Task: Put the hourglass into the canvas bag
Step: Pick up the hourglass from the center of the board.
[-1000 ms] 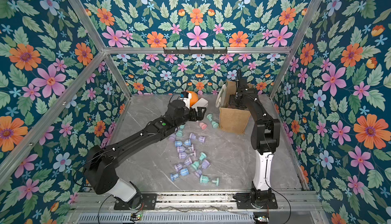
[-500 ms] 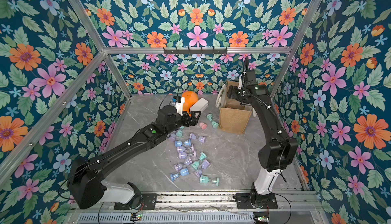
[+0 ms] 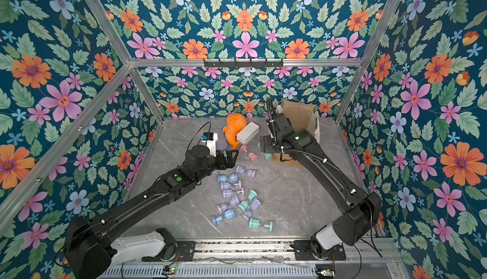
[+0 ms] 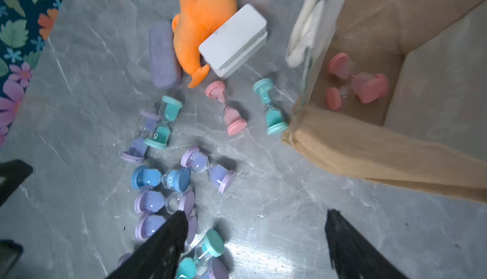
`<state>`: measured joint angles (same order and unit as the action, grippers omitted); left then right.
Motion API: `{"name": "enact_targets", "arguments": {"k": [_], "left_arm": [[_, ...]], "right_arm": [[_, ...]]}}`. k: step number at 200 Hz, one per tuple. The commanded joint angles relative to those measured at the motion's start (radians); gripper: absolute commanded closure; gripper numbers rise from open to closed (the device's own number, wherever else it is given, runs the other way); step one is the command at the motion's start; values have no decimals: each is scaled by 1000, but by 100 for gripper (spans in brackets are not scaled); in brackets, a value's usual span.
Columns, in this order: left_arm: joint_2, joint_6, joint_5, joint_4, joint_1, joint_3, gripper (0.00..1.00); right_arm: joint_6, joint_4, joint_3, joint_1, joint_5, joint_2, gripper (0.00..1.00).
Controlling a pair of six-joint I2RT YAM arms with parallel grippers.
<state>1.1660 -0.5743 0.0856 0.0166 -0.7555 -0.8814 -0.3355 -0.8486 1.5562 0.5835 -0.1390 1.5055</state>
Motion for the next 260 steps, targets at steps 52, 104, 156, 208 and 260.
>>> {"name": "enact_targets", "arguments": {"k": [52, 104, 156, 208, 260], "left_arm": [[-103, -54, 65, 34, 0, 109, 0], [-124, -70, 69, 41, 1, 142, 0], [-121, -71, 78, 43, 0, 147, 0], [-123, -75, 92, 42, 0, 150, 0], [-122, -69, 100, 49, 1, 147, 0]], "right_arm": [[114, 143, -147, 97, 114, 144, 17], [197, 209, -189, 98, 159, 287, 19], [283, 202, -125, 98, 115, 418, 21], [335, 195, -63, 97, 113, 508, 24], [359, 187, -19, 97, 119, 573, 29]]}}
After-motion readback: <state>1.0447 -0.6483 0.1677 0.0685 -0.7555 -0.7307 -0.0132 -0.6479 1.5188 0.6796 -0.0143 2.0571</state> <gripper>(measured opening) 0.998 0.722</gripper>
